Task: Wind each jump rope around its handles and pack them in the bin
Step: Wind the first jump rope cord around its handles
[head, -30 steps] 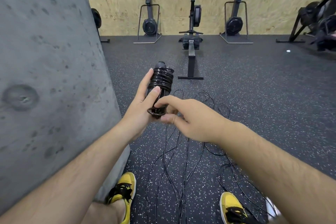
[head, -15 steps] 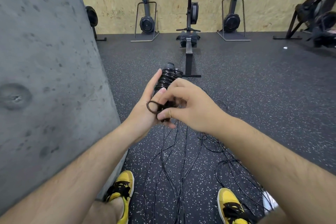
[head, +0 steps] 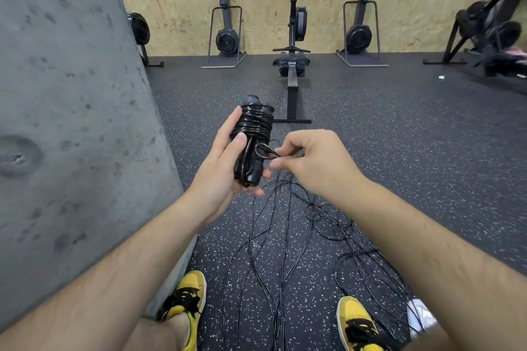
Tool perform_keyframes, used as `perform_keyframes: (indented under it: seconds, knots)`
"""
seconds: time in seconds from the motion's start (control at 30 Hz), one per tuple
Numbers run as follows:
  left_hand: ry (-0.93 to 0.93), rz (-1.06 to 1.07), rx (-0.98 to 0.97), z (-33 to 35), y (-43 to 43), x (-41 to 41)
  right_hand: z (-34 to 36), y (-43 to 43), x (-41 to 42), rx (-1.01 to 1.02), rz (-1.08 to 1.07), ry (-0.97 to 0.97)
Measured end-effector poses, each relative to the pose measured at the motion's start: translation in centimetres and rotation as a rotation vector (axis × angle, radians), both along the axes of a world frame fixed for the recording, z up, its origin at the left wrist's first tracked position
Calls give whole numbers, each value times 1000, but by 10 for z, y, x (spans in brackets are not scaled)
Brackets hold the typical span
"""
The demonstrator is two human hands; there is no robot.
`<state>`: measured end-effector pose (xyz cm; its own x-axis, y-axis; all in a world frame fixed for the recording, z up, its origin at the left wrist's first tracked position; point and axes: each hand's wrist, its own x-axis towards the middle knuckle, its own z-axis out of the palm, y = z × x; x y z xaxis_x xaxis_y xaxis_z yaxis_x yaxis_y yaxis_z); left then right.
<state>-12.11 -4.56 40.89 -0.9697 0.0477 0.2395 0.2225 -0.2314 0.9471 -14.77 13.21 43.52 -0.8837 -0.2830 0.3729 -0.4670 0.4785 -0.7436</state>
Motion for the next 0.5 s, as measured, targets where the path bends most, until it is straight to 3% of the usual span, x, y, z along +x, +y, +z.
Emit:
perform_keyframes:
  seconds: [0.27,0.5]
  knots:
    - [-27,-10,18,4,5,1,1,8,-5,189,-23,93]
    - [-19,-11,0,3,5,1,0,5,-2,141,-2,99]
